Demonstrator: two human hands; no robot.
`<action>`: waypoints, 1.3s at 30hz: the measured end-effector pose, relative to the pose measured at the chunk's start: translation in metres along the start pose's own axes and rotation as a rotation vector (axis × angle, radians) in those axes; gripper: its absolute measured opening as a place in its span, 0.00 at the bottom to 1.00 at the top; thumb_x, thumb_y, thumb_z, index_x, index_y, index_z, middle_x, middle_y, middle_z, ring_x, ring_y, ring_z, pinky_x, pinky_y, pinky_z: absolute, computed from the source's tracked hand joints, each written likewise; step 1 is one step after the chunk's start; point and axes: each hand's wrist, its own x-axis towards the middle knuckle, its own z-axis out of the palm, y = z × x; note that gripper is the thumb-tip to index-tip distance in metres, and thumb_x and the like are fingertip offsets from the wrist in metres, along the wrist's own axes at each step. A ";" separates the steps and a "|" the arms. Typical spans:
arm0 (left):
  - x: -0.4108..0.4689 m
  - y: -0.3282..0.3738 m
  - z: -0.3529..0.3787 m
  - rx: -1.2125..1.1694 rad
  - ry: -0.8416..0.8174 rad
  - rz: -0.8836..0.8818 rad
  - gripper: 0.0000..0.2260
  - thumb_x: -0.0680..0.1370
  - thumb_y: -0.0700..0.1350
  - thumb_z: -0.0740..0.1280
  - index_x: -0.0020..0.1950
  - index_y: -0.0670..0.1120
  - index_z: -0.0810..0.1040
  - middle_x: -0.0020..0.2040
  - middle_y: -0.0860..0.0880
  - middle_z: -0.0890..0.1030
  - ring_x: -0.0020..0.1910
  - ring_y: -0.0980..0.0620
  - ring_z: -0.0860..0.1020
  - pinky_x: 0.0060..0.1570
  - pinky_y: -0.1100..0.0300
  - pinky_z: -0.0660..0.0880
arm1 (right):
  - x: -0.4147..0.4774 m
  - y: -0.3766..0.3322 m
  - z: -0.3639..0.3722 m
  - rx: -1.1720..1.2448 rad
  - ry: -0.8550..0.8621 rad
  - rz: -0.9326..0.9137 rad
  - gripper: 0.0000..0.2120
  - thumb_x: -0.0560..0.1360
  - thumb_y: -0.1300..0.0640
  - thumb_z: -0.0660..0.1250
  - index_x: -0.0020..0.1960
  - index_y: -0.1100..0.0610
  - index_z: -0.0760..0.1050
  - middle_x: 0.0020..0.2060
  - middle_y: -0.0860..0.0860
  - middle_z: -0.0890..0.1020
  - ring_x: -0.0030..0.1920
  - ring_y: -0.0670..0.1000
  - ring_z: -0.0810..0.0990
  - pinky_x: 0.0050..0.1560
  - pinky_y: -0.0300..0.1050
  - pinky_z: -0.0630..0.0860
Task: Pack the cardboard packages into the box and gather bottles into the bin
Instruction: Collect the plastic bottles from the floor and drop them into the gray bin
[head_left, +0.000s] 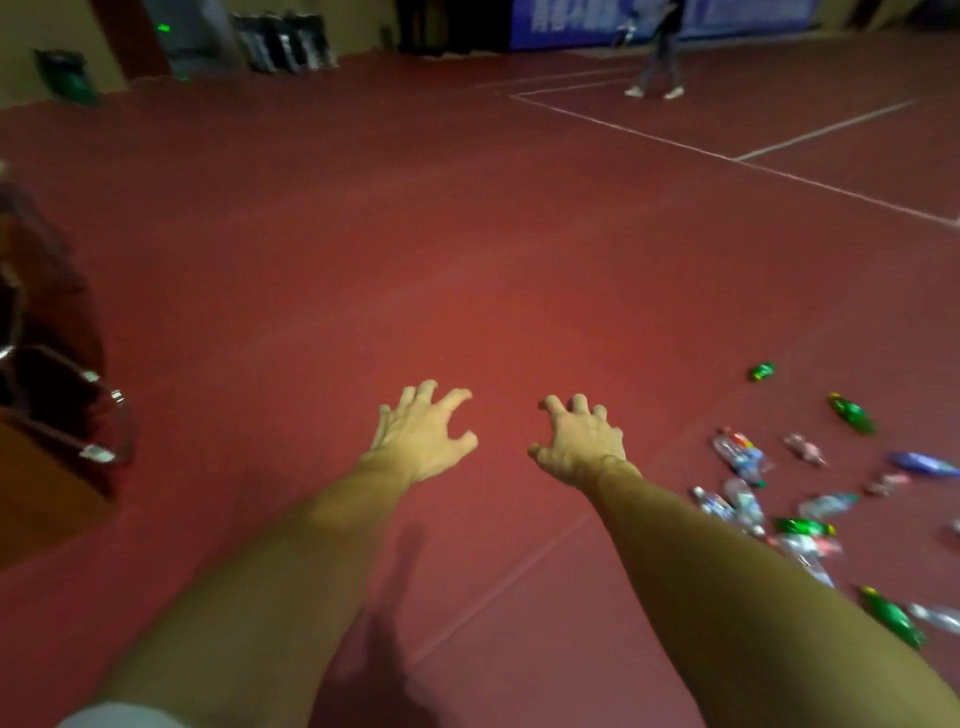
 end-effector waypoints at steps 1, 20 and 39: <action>0.015 0.020 0.004 0.003 -0.011 0.038 0.27 0.77 0.60 0.61 0.76 0.62 0.61 0.78 0.47 0.60 0.75 0.45 0.59 0.71 0.40 0.60 | 0.003 0.021 -0.003 0.014 0.006 0.037 0.30 0.77 0.41 0.65 0.75 0.46 0.61 0.68 0.55 0.66 0.67 0.61 0.67 0.62 0.59 0.71; 0.274 0.326 0.089 0.111 -0.155 0.595 0.27 0.78 0.59 0.62 0.77 0.61 0.61 0.80 0.43 0.52 0.80 0.41 0.48 0.73 0.34 0.54 | 0.100 0.327 -0.050 0.123 0.101 0.604 0.33 0.75 0.41 0.65 0.77 0.42 0.57 0.72 0.54 0.63 0.69 0.62 0.63 0.65 0.62 0.69; 0.367 0.652 0.186 0.139 -0.259 0.790 0.28 0.77 0.58 0.63 0.77 0.61 0.60 0.80 0.43 0.51 0.79 0.43 0.48 0.72 0.36 0.58 | 0.142 0.634 -0.089 0.173 0.060 0.769 0.36 0.74 0.41 0.68 0.77 0.43 0.56 0.71 0.56 0.63 0.68 0.62 0.64 0.64 0.64 0.69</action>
